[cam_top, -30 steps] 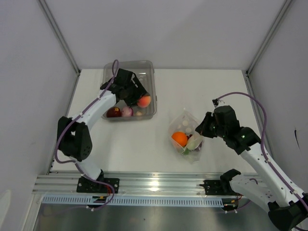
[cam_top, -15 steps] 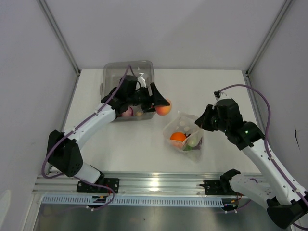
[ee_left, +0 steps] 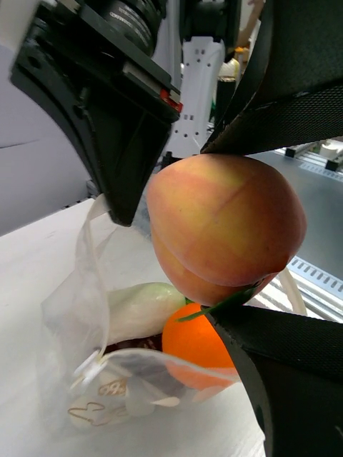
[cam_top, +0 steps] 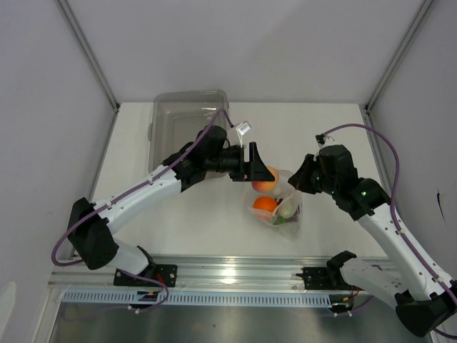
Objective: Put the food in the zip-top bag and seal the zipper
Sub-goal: Place the fake fruit in the zipper food storage bag.
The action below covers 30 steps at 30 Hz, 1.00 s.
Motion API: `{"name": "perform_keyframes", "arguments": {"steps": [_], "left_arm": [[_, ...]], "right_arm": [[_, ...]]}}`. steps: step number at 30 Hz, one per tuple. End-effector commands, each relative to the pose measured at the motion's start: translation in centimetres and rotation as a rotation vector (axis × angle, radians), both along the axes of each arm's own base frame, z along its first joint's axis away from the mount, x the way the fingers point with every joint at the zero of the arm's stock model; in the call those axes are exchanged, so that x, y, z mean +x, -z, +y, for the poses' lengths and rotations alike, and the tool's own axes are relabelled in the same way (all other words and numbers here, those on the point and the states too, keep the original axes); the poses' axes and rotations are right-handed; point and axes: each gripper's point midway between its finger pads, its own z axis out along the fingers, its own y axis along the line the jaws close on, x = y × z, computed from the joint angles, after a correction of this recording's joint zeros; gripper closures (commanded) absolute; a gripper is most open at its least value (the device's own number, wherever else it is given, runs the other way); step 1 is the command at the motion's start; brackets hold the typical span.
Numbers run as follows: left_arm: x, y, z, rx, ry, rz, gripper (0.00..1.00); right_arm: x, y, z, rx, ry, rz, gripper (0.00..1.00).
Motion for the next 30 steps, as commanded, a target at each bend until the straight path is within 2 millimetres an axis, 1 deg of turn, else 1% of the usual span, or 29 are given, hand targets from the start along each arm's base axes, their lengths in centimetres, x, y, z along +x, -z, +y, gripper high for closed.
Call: {"name": "perform_keyframes", "arguments": {"steps": [1, 3, 5, 6, 7, 9, 11, 14, 16, 19, 20, 21, 23, 25, 26, 27, 29, 30], "left_arm": [[-0.7, 0.6, -0.4, 0.043, 0.007, -0.069, 0.99], [-0.8, 1.0, -0.8, 0.051, 0.011, -0.065, 0.99], [-0.8, 1.9, -1.4, 0.077, 0.008, -0.049, 1.00], [-0.6, 1.6, -1.7, 0.080, 0.005, -0.055, 0.99], [-0.7, 2.6, -2.2, 0.102, 0.008, -0.038, 0.99], [-0.6, 3.5, -2.8, 0.111, 0.005, -0.005, 0.99], [-0.2, 5.0, -3.3, 0.129, -0.001, 0.029, 0.94], [0.2, 6.4, -3.8, 0.147, -0.009, 0.053, 0.93], [0.6, 6.1, -4.3, 0.124, -0.007, 0.053, 0.93], [0.9, 7.0, -5.0, 0.132, -0.005, 0.069, 0.91], [1.2, 6.5, -5.3, 0.121, -0.006, 0.065, 0.91], [1.4, 7.0, -5.5, 0.127, -0.009, 0.075, 0.90], [1.9, 6.7, -5.9, 0.120, -0.019, 0.072, 0.89], [2.2, 7.0, -6.3, 0.124, -0.023, 0.076, 0.83], [2.3, 6.8, -6.5, 0.117, -0.023, 0.080, 0.82], [2.3, 7.0, -6.6, 0.117, -0.021, 0.086, 0.80], [2.6, 6.3, -7.0, 0.104, -0.019, 0.088, 0.76], [2.6, 6.6, -7.1, 0.110, -0.019, 0.097, 0.67]], "right_arm": [[0.7, -2.4, 0.5, 0.030, -0.009, -0.067, 1.00], [0.7, -2.5, 0.6, 0.038, -0.006, -0.067, 1.00], [0.6, -2.6, 0.7, 0.044, -0.009, -0.068, 1.00], [0.6, -2.6, 0.7, 0.044, -0.007, -0.067, 1.00], [0.6, -2.6, 0.6, 0.044, -0.005, -0.069, 1.00], [0.7, -2.7, 0.6, 0.046, -0.002, -0.070, 1.00], [0.6, -2.8, 0.7, 0.050, -0.004, -0.071, 1.00], [0.5, -3.0, 0.7, 0.056, -0.006, -0.073, 1.00], [0.5, -2.9, 0.6, 0.051, -0.004, -0.072, 1.00], [0.5, -2.7, 0.5, 0.046, 0.000, -0.068, 1.00], [0.5, -2.7, 0.5, 0.047, 0.000, -0.069, 1.00], [0.5, -2.6, 0.6, 0.047, -0.002, -0.067, 1.00], [0.5, -2.5, 0.6, 0.046, -0.002, -0.066, 1.00], [0.5, -2.4, 0.6, 0.046, -0.002, -0.065, 1.00], [0.5, -2.5, 0.7, 0.048, -0.005, -0.065, 1.00], [0.5, -2.3, 0.7, 0.048, -0.004, -0.063, 1.00], [0.6, -2.2, 0.7, 0.048, -0.003, -0.061, 1.00], [0.6, -2.2, 0.7, 0.048, -0.003, -0.059, 1.00]]}}
